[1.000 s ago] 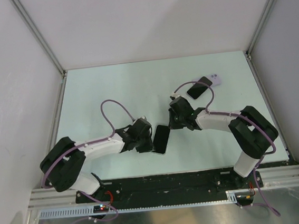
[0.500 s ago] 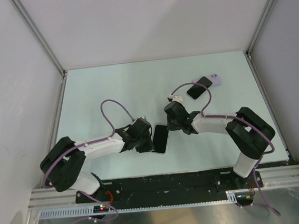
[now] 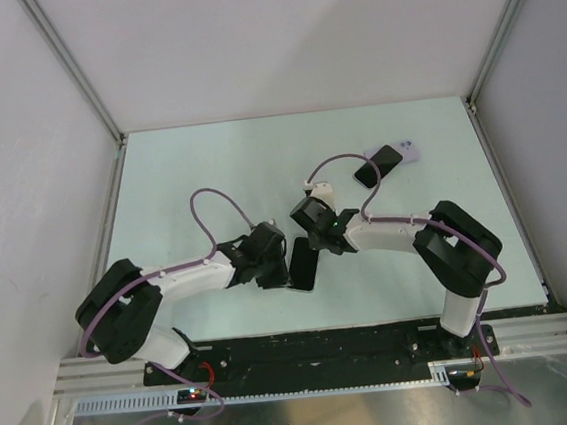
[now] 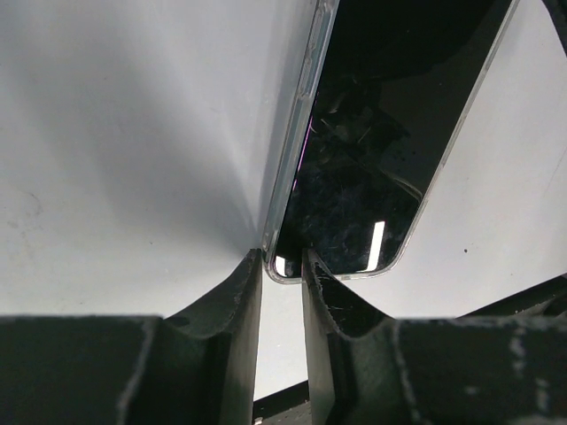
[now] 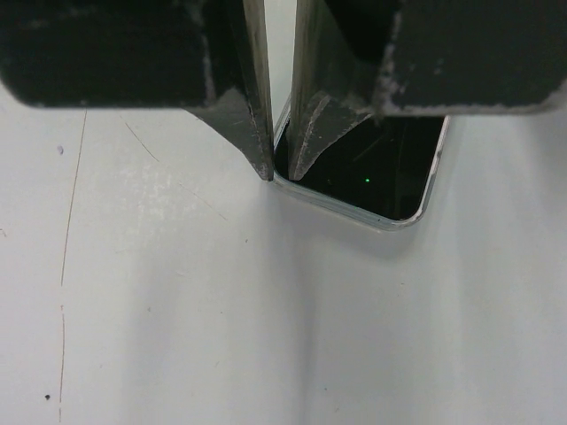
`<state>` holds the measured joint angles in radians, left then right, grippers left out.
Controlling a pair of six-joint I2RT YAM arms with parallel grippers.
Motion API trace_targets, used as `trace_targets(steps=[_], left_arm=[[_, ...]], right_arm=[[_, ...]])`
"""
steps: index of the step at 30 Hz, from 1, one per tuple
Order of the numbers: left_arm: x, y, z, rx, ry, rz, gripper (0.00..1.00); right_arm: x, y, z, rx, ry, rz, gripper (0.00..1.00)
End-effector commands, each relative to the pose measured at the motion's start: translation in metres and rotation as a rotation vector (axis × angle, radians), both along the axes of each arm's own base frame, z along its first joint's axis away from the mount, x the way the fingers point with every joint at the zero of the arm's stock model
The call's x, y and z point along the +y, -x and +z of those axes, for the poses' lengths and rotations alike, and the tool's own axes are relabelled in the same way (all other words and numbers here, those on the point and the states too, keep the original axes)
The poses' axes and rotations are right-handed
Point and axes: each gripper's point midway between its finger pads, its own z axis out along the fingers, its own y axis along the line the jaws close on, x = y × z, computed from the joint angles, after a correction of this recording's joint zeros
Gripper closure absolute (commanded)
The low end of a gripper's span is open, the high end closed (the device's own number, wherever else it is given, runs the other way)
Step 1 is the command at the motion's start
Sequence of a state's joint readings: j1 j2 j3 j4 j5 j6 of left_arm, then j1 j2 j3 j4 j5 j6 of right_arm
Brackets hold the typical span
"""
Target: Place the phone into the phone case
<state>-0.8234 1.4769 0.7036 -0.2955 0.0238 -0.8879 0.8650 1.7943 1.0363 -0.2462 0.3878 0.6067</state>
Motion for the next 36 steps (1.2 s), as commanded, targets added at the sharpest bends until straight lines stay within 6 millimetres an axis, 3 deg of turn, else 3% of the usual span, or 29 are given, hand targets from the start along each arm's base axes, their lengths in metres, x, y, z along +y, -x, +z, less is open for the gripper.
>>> trace_targets(steps=[1,11,15,21,26,31,36], left_arm=[[-0.001,-0.017,0.01,-0.079,0.005,0.001,0.73],[-0.005,-0.027,0.029,-0.119,0.028,0.021,0.72],[-0.004,-0.03,0.035,-0.137,0.024,0.025,0.71],[-0.003,-0.038,0.048,-0.174,0.019,0.034,0.68],[-0.006,-0.052,0.063,-0.246,0.003,0.012,0.51],[-0.011,-0.071,0.07,-0.309,-0.062,-0.032,0.25],[-0.03,-0.079,0.06,-0.31,-0.132,-0.124,0.05]], right_arm=[[-0.072,0.072,-0.076,0.295,0.362,0.027,0.84],[-0.086,0.072,-0.081,0.298,0.489,0.042,0.78],[-0.065,0.063,-0.068,0.276,0.355,0.054,0.7],[-0.017,0.033,-0.009,0.191,0.014,0.094,0.55],[-0.004,0.015,0.05,0.1,-0.24,0.102,0.4],[-0.029,0.001,0.099,-0.044,-0.367,0.016,0.24],[-0.062,-0.003,0.124,-0.129,-0.432,-0.072,0.15]])
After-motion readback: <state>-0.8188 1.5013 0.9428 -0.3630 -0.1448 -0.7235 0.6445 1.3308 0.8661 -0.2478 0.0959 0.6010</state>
